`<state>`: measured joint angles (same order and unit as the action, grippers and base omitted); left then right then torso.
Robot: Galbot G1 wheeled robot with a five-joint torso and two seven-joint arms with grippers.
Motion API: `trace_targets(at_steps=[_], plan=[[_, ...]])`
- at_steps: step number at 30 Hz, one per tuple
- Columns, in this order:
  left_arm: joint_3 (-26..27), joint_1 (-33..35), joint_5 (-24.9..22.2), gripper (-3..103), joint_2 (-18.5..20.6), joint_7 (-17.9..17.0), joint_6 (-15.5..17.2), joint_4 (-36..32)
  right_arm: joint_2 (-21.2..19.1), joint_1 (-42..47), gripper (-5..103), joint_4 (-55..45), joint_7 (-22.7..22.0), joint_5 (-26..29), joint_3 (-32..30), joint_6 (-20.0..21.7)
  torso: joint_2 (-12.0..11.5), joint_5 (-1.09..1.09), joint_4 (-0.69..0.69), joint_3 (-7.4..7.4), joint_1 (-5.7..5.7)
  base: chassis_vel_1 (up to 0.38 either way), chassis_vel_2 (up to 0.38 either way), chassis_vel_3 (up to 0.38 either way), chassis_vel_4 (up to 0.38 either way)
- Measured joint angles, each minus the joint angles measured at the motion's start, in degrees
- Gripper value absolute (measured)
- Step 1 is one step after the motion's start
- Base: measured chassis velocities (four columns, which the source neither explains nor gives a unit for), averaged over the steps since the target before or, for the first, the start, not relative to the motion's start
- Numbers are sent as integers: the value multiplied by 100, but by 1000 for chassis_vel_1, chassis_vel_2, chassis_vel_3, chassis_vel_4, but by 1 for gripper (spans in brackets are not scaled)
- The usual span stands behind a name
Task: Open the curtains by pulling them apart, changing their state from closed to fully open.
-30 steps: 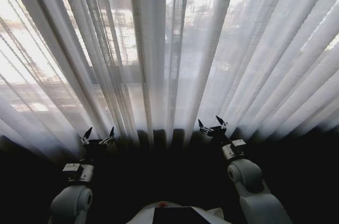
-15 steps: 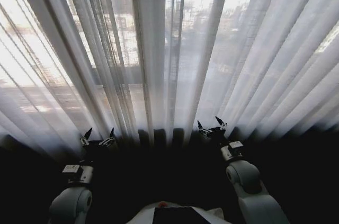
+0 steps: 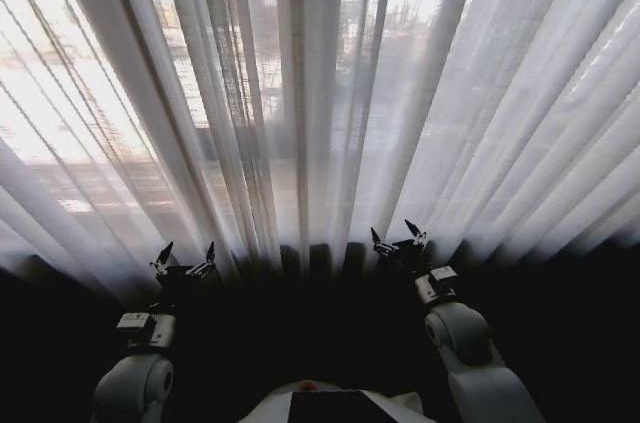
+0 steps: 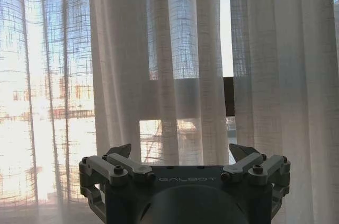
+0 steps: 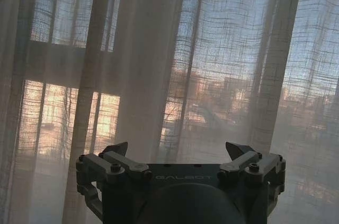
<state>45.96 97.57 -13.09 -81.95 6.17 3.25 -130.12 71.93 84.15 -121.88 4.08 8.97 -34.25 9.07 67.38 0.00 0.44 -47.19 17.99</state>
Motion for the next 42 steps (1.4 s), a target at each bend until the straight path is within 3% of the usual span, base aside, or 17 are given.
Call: trace_targets(at_steps=[7,10,24,32,42], plan=[[4,12,4,100,1,8,-9,-2,14,35,100,-6,2,5,-17,-38,1,4,-2,0,0,339,339,-333,-341],[-4,15,4,100,-2,9,-16,-5,22,48,100,-8,4,6,-18,-68,0,-5,-1,0,-1,362,386,-370,-348],[22,124,-5,100,-8,10,-185,21,54,69,100,-43,21,160,28,-109,1,3,-1,1,0,288,312,-304,-315],[16,185,-6,100,-30,10,-252,19,60,107,100,-57,34,170,40,-157,1,-6,1,1,-1,-47,69,46,-90],[19,197,-4,100,-76,10,-275,19,53,78,100,13,46,126,66,-249,-1,-1,0,0,1,-237,176,233,-179]])
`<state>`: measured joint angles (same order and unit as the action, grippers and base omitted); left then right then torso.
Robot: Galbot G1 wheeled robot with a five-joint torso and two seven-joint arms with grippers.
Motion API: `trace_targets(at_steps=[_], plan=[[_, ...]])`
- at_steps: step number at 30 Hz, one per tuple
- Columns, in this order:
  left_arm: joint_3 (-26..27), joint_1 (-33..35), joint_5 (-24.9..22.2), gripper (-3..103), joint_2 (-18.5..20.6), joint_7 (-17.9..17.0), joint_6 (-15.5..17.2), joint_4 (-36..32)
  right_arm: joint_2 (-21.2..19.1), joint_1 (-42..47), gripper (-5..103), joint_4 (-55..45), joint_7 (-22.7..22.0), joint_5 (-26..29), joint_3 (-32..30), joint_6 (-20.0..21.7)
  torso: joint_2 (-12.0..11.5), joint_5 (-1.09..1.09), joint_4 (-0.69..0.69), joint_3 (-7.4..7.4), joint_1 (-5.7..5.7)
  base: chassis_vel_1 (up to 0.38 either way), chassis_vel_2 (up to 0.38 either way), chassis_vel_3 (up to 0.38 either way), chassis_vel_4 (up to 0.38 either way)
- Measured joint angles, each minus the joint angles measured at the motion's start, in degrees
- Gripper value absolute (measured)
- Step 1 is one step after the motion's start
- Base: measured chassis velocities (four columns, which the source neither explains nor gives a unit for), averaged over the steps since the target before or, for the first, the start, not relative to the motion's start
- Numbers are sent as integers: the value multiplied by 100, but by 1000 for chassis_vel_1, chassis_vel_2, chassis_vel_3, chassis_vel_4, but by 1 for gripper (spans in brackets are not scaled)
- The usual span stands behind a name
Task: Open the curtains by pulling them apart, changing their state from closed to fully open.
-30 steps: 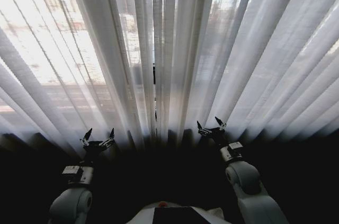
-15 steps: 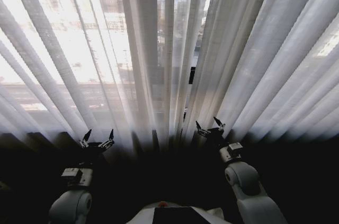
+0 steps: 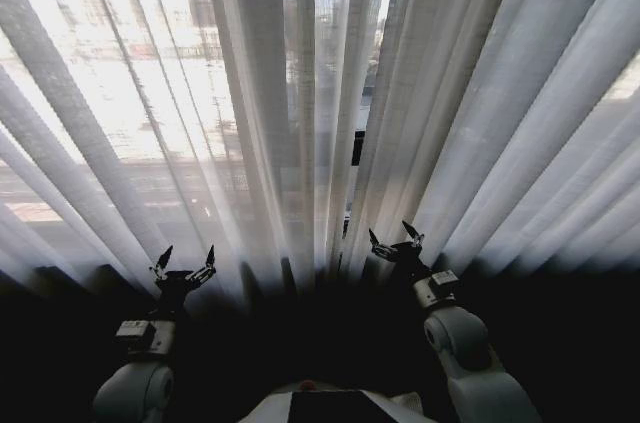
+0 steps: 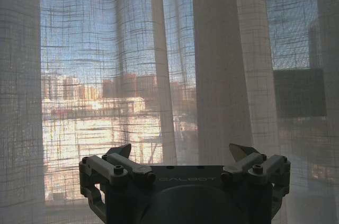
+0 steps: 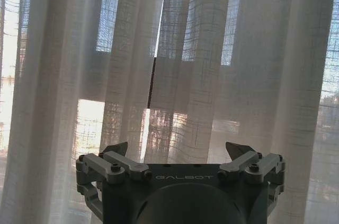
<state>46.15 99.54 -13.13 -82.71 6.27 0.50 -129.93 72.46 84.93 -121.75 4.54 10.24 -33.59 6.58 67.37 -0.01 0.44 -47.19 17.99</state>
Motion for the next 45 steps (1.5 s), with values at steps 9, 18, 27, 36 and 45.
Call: trace_targets(at_steps=[9,18,27,36,45], plan=[[27,0,28,100,-46,-1,-5,-8,-54,-165,100,159,5,333,133,156,-3,0,1,-1,4,-83,132,73,-102],[42,15,72,100,-110,-2,30,-90,-48,-799,100,684,-361,784,382,661,4,-1,0,3,-7,6,-13,-9,11],[122,3,82,100,-183,-3,65,-165,-116,-1468,100,1323,-501,1020,499,726,-1,-2,0,-1,2,0,0,0,0],[225,175,44,100,-219,-20,-61,-271,-265,-2201,100,1800,-880,1076,690,860,1,0,-1,0,-1,0,0,0,0],[255,228,-19,100,-257,-29,-117,-387,-283,-2636,95,2026,-952,1206,918,976,1,-1,-1,0,0,0,0,0,0]])
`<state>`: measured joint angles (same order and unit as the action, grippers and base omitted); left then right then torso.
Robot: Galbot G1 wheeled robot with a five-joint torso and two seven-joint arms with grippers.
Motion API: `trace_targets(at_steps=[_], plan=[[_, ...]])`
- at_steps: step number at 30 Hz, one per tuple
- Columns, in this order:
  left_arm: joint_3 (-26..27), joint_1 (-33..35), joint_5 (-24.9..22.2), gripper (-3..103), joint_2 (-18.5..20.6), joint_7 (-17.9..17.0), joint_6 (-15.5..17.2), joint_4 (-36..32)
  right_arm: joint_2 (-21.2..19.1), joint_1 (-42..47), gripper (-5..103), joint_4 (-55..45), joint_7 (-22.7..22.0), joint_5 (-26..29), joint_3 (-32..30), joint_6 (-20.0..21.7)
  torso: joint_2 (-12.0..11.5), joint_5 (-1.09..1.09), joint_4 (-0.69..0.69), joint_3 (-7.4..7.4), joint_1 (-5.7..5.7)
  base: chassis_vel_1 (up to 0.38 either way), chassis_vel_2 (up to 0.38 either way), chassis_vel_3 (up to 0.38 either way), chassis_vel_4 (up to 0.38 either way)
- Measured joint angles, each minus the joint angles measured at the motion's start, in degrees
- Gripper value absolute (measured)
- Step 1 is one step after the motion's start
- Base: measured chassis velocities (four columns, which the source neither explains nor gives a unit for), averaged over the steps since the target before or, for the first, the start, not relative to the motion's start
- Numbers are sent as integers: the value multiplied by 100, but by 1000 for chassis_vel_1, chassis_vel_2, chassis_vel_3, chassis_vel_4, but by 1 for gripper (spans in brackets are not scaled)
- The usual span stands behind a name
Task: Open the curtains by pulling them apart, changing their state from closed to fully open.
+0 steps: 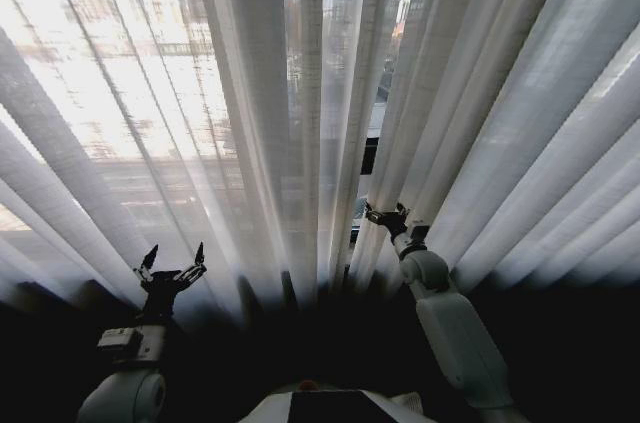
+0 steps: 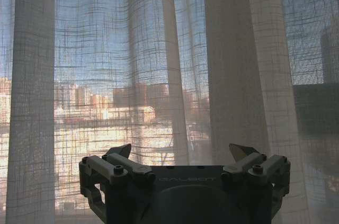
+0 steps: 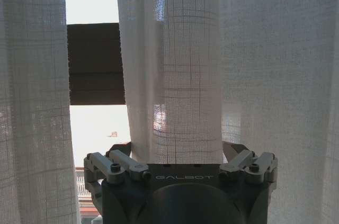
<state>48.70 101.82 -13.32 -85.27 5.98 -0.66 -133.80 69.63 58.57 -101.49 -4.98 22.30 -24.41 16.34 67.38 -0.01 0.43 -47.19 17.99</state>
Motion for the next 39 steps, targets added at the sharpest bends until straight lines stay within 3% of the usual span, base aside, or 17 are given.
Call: trace_targets(at_steps=[2,3,5,11,12,15,17,21,25,39], plan=[[-14,28,4,100,-18,-1,-31,-6,-6,14,89,-5,0,9,9,0,0,1,0,0,0,0,0,0,0],[-18,40,6,100,-24,-2,-49,-7,-16,30,79,-13,0,12,9,0,0,1,0,0,-1,0,0,0,0],[-19,44,10,100,-30,-2,-68,-7,-29,44,79,-22,0,20,3,-2,0,0,0,0,-1,0,0,0,0],[-4,47,17,100,-45,-3,-89,-7,-109,77,52,-128,2,298,-38,-9,0,0,1,0,0,0,0,0,0],[-4,47,17,100,-45,-3,-89,-7,-109,77,52,-128,2,298,-38,-9,0,0,1,0,0,0,0,0,0],[-15,49,35,100,-86,-3,-94,-7,-143,118,35,-181,2,416,-63,-9,0,0,1,1,-1,0,0,0,0],[-19,49,38,100,-95,-3,-95,-7,-154,127,35,-191,2,424,-69,-9,0,0,0,1,-1,0,0,0,0],[-15,65,47,100,-108,-3,-124,-33,-188,160,13,-266,2,452,-110,-9,0,-1,1,0,0,0,0,0,0],[-14,82,48,100,-108,-3,-137,-52,-193,196,3,-312,4,454,-138,-9,0,0,1,0,0,0,0,0,0],[-37,88,61,100,-94,-2,-158,-71,-196,374,0,-776,11,519,-234,-19,0,1,0,0,0,0,0,0,0]])
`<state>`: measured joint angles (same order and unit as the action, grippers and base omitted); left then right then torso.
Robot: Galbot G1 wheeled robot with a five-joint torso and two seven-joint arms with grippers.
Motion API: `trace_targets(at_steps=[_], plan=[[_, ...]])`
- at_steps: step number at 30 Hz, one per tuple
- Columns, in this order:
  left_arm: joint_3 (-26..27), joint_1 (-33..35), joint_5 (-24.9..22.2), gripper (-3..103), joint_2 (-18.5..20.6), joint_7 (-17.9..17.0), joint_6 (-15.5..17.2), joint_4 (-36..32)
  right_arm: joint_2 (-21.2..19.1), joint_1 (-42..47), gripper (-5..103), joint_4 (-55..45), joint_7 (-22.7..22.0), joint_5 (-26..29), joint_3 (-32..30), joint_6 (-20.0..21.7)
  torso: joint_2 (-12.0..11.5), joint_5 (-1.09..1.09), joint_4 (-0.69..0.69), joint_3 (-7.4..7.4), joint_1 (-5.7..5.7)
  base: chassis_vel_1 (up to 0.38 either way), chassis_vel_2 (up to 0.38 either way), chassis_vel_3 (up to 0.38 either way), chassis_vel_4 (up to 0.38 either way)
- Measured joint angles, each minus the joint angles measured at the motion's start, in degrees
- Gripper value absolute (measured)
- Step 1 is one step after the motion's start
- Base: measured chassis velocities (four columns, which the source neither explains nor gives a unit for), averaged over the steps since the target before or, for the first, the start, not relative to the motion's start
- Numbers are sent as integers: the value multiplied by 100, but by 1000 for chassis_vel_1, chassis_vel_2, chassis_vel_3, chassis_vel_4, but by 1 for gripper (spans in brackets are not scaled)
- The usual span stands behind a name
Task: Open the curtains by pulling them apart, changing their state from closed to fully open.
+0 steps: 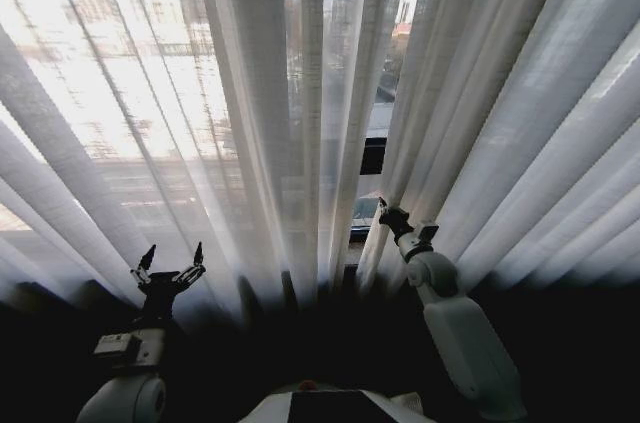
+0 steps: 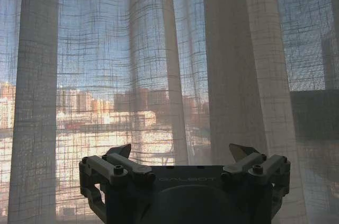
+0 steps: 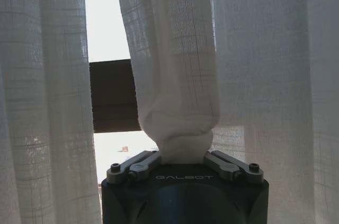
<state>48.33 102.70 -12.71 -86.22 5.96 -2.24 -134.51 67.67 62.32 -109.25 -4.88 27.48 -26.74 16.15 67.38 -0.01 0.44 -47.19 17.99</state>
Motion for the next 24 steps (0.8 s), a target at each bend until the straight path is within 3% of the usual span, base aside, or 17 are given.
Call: trace_targets(at_steps=[9,24], plan=[[-54,-20,23,100,17,18,1,7,-176,220,0,-751,-127,119,-146,151,0,0,0,0,0,0,0,0,0],[-89,-20,36,100,53,44,26,-28,-255,618,0,-970,-120,192,-480,256,0,-1,0,0,0,0,0,0,0]])
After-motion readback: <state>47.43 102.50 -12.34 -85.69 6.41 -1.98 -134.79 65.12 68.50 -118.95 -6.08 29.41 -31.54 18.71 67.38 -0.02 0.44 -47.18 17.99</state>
